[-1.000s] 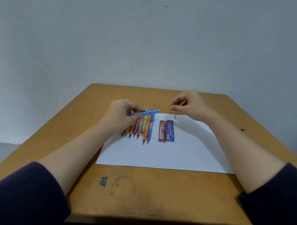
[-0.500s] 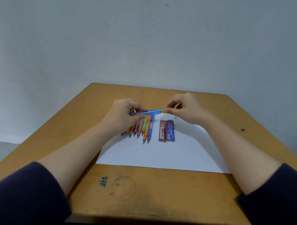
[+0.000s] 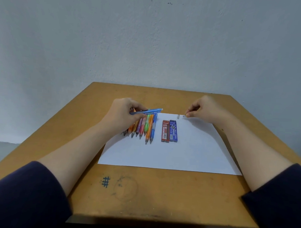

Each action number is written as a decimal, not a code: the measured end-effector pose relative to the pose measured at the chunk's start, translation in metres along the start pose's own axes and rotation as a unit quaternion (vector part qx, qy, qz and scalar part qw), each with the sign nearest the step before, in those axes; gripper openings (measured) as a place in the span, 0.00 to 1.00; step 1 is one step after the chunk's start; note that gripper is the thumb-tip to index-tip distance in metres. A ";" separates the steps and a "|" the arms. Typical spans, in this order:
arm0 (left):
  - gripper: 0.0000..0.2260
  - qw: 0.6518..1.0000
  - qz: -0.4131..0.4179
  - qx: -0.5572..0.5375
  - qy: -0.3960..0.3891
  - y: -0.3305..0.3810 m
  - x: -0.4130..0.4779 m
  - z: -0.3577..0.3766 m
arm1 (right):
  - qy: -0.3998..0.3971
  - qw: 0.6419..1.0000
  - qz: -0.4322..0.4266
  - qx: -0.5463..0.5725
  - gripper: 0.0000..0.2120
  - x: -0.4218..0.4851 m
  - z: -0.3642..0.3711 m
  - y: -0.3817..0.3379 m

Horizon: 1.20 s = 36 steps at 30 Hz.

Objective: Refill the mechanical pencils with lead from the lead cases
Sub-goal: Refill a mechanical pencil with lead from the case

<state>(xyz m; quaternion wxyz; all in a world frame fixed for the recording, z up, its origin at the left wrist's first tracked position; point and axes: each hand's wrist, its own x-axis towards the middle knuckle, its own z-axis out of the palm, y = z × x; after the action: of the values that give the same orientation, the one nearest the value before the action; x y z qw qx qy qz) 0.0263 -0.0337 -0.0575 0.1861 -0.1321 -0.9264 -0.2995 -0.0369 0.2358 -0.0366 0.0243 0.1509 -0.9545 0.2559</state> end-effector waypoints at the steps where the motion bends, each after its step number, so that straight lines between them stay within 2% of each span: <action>1: 0.11 1.000 -0.001 -0.001 -0.001 0.000 0.000 0.000 | -0.011 1.000 0.001 -0.008 0.05 -0.001 0.001 0.000; 4: 0.12 1.000 0.002 -0.003 0.002 0.000 -0.001 0.001 | -0.031 0.999 0.000 -0.011 0.04 -0.001 0.005 -0.004; 14: 0.14 0.999 0.008 -0.030 0.024 0.001 -0.001 0.007 | -0.017 1.000 -0.007 0.006 0.03 0.000 0.008 -0.006; 16: 0.14 0.999 0.012 -0.034 0.029 0.002 -0.001 0.007 | 0.006 0.999 -0.015 0.032 0.04 0.000 0.008 -0.012; 20: 0.13 0.996 0.021 -0.071 0.051 0.005 -0.003 0.006 | 0.046 0.987 -0.028 0.151 0.07 -0.003 0.008 -0.033; 28: 0.12 0.984 -0.003 -0.154 0.093 0.015 -0.007 0.010 | 0.086 0.927 -0.033 0.363 0.06 -0.011 0.021 -0.061; 36: 0.13 0.979 0.047 -0.144 0.140 0.020 -0.010 0.016 | 0.102 0.845 0.009 0.525 0.05 -0.017 0.036 -0.083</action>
<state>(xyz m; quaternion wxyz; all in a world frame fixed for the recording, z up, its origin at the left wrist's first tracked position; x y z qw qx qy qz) 0.0380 -0.0095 -0.0636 0.3066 -0.1574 -0.8311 -0.4364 0.0051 0.1539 -0.0299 0.0361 0.1061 -0.6706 0.7333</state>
